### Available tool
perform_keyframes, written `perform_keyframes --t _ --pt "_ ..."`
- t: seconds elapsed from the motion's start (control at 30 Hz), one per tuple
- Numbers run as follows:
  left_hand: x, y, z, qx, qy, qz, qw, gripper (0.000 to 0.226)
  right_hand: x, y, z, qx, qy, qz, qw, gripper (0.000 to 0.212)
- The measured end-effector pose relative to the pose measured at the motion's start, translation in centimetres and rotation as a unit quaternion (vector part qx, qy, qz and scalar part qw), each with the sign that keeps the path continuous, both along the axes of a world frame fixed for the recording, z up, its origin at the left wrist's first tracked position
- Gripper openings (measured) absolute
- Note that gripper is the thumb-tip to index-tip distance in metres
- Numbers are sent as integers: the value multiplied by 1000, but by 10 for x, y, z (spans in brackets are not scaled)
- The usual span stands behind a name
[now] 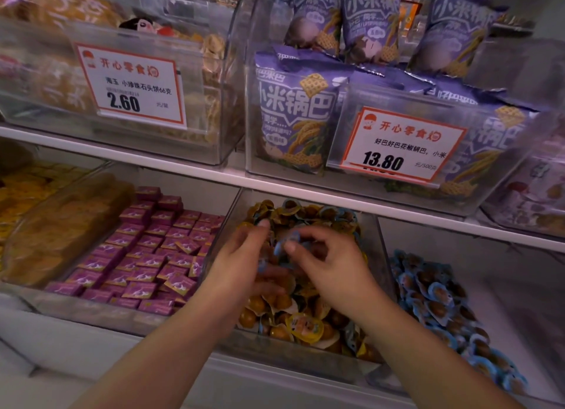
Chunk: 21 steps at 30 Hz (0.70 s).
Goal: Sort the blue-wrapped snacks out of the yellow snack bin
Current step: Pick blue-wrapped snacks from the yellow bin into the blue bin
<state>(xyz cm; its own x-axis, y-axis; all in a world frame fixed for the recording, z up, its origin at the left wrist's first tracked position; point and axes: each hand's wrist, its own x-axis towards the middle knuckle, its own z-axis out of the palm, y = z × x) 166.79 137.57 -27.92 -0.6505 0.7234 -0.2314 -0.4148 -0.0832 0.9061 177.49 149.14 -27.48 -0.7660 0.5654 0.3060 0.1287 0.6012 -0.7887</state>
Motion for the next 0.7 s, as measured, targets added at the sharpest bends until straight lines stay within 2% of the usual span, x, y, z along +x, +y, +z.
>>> perform_keyframes --t 0.1,0.13,0.2,0.23,0.27,0.3,0.37,0.4,0.43,0.5,0.57,0.63,0.7 --pt "4 -1 6 69 -166 -63 982 36 -5 -5 5 -2 -26 66 998 25" --pt "3 -1 5 67 -199 -51 976 33 -6 0 8 -32 -9 41 999 26" --pt "-1 -4 4 57 -239 -25 969 28 -6 20 14 -101 48 -81 990 21" --pt "-3 -6 4 60 -247 -22 967 27 -3 32 16 -80 43 -142 986 22" --pt "-6 -7 5 67 -251 -25 965 27 0 44 15 -10 -19 -159 987 26" --pt "-8 -8 7 79 -251 -32 964 28 2 49 13 82 -127 -129 980 31" --pt "-11 -10 9 101 -245 -54 963 26 2 45 -1 211 -333 -27 919 48" --pt "-11 -12 10 109 -240 -64 962 26 0 42 -9 247 -390 -3 887 55" --pt "-10 -13 10 113 -236 -70 963 26 -2 39 -13 279 -407 2 870 56" --pt "-8 -16 10 113 -221 -68 966 29 -7 41 -10 322 -377 -19 868 40" --pt "-8 -19 12 112 -192 -58 973 39 -8 48 -1 310 -373 -47 873 29" --pt "-12 -22 14 111 -162 -45 980 52 -5 53 9 308 -374 -70 872 33" --pt "-15 -26 15 107 -145 -43 983 57 -8 46 14 293 -306 -85 902 35"
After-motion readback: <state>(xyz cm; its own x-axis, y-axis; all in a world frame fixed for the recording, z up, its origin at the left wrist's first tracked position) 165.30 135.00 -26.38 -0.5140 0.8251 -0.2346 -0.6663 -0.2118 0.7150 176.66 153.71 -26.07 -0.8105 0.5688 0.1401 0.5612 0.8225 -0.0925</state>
